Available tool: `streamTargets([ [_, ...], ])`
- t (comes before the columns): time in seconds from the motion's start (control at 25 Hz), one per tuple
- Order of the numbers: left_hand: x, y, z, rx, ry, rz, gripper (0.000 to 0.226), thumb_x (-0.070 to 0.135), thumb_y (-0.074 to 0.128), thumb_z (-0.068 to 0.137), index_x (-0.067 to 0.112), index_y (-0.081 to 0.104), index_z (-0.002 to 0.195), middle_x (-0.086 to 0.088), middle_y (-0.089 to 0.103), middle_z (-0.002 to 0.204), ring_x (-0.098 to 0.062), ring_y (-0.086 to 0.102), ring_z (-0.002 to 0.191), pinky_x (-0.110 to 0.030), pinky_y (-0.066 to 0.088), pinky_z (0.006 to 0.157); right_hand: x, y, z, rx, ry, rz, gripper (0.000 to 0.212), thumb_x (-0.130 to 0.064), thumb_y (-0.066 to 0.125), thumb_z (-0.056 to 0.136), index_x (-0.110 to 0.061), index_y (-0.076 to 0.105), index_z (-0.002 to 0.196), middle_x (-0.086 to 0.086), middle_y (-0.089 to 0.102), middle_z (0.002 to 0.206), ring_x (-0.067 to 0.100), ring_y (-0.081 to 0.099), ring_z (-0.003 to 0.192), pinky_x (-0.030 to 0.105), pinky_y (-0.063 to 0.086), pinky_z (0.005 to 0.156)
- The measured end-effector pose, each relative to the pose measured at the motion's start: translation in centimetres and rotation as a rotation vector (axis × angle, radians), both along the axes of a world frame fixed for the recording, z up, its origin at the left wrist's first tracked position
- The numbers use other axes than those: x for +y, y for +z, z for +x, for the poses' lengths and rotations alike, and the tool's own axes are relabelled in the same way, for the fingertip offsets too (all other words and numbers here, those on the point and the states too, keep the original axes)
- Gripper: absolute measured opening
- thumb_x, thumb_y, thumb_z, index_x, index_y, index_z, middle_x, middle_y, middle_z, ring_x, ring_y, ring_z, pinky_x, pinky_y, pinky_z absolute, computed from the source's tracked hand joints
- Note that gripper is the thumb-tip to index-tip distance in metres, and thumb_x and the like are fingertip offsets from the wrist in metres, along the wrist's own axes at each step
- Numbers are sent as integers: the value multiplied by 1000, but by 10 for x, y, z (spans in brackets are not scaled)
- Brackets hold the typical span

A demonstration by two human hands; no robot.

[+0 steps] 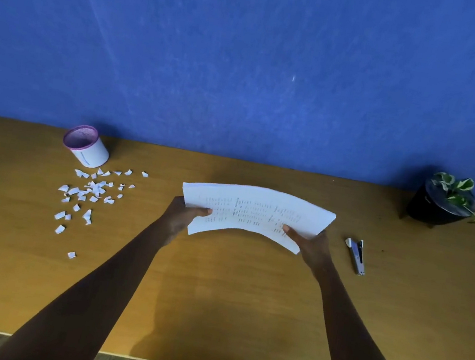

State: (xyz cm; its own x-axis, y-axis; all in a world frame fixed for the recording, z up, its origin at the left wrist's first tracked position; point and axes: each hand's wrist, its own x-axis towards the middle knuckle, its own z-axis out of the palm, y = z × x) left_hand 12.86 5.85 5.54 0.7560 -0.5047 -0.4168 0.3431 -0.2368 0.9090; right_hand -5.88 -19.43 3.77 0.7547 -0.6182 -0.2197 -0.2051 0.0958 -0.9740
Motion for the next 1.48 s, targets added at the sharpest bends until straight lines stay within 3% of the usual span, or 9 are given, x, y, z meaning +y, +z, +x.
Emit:
streamTargets([
  [0.28,2,-8,-8,-59,-16,64,43,4,81,77,17,64,114,-6,71,112,-22,67,104,-37,58,81,-3,-13,-1,57,10,21,40,-11,83,75,-9,70,113,4,74,111,20,72,98,41,60,82],
  [0.44,3,-11,-10,-59,-40,65,45,5,81,76,21,64,115,-7,70,113,-23,66,107,-46,58,87,-4,-11,0,74,73,-33,35,-13,77,82,-15,67,115,3,72,114,19,71,100,41,60,82],
  [0.68,-3,-6,-1,-62,85,140,34,13,78,83,11,69,115,-5,73,114,-25,69,103,-31,56,74,-12,-6,4,129,125,-91,16,-24,69,90,-21,69,106,5,72,115,17,73,92,31,60,75],
  [0.8,-8,-7,0,-58,357,284,68,22,86,74,9,54,132,-2,65,121,-23,63,105,-36,53,83,0,-6,4,13,7,144,20,-16,68,91,-11,69,110,11,71,118,27,71,103,43,58,86],
  [0.88,-12,-9,-5,132,451,195,86,29,89,70,9,43,139,-2,57,123,-24,57,111,-41,50,91,16,-9,6,-97,-54,273,29,-13,66,93,-7,65,121,10,69,124,31,66,113,50,54,93],
  [0.96,-19,-6,-13,290,327,70,71,35,83,77,12,51,136,-1,60,128,-26,58,118,-47,48,98,34,-9,11,-187,-84,364,35,-11,62,95,-6,58,130,11,65,131,31,62,119,53,51,97],
  [1.08,-35,3,-23,317,255,-151,43,25,76,85,19,63,125,-6,69,124,-28,63,116,-54,50,100,62,-3,19,-247,-77,440,39,-11,59,97,-8,53,136,10,61,136,31,59,124,54,50,98],
  [1.2,-45,14,-19,416,344,-334,43,22,75,84,20,63,126,-9,71,122,-32,66,113,-58,51,98,80,3,23,-239,-81,515,38,-14,58,98,-12,54,135,7,63,134,29,59,125,53,50,99],
  [1.48,-44,25,-15,367,253,-376,34,14,69,91,17,64,124,-8,72,121,-29,69,110,-49,57,89,83,4,17,-267,25,602,43,-16,60,97,-18,49,139,8,59,138,31,57,127,60,45,102],
])
